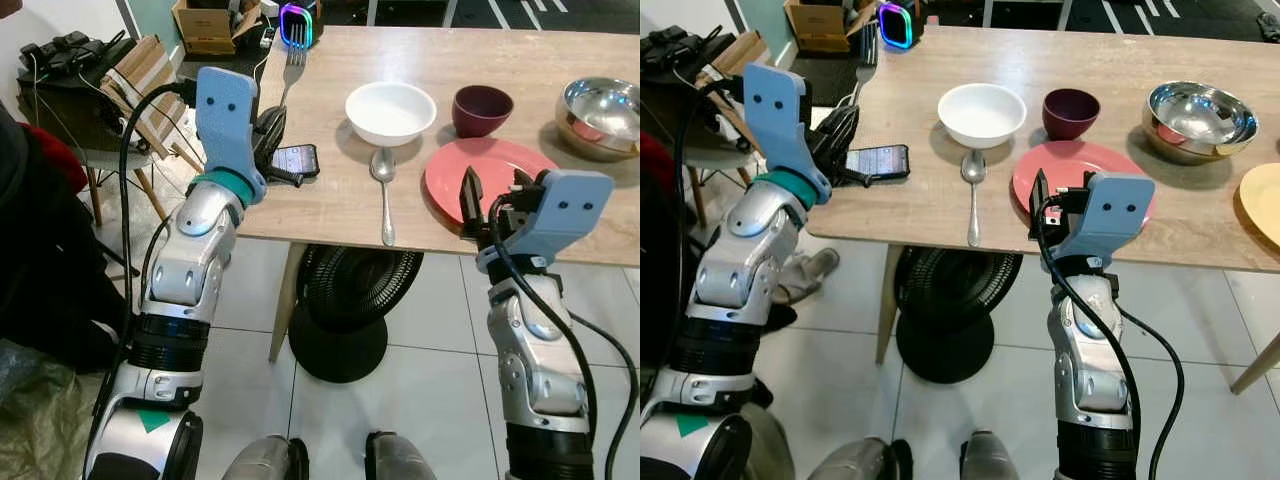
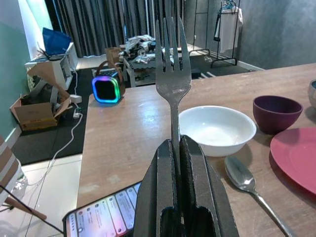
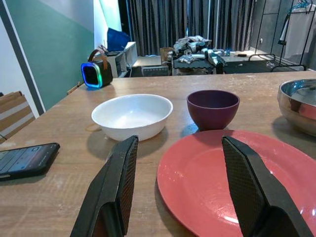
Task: Setting the table
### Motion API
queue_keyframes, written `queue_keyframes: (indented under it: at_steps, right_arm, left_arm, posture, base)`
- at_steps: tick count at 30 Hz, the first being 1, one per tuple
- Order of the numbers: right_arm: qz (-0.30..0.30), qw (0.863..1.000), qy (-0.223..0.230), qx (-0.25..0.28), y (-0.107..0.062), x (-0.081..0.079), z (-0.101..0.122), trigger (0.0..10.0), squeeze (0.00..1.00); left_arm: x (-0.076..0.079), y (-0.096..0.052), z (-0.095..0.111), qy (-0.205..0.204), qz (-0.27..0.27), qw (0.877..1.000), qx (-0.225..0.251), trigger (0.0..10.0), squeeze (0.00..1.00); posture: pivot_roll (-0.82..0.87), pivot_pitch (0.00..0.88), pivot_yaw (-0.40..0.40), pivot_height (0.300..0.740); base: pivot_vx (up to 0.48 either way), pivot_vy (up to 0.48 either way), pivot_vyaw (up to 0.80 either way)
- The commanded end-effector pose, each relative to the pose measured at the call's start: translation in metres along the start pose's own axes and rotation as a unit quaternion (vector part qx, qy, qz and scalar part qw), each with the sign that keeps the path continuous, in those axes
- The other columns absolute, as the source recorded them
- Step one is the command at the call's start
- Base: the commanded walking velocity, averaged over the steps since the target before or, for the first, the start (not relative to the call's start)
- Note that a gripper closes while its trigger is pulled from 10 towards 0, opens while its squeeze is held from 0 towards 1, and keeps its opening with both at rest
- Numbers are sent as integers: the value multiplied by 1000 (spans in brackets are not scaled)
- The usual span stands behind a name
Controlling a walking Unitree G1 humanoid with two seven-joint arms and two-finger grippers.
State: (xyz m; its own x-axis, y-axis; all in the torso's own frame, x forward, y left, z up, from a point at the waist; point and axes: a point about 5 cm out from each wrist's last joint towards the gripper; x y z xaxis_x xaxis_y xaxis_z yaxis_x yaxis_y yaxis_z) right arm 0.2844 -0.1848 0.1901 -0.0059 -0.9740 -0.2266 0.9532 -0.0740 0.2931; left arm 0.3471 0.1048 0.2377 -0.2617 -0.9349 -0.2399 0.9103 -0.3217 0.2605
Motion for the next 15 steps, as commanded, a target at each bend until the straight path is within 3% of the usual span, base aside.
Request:
queue_keyframes:
  at_steps: [1, 15]
  right_arm:
    - [0, 1000, 2, -5, -1, 0, -4, 10000, 0]
    - [0, 1000, -2, -6, -1, 1, -5, 10000, 0]
  left_arm:
    - [-2, -2, -6, 6, 6, 1000, -10, 10000, 0]
    - [-1, 0, -6, 6, 5, 1000, -8, 10000, 0]
  posture:
    - [-88, 0, 92, 740]
    - [-95, 0, 96, 740]
  base:
    - [-326, 0, 0]
    - [-324, 0, 0]
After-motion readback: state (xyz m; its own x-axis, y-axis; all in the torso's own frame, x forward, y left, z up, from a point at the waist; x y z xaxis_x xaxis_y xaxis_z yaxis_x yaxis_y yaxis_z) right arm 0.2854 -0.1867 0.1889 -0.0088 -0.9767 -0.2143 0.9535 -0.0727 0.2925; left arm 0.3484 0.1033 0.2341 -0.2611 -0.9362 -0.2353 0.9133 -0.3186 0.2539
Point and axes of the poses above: a point about 5 cm out from each wrist's last joint towards the gripper, its own y axis pointing out of the wrist towards the gripper, its own z axis along the axis of the wrist's last joint, x = y × z, and after that the axes turned 12 degrees about y, right-handed
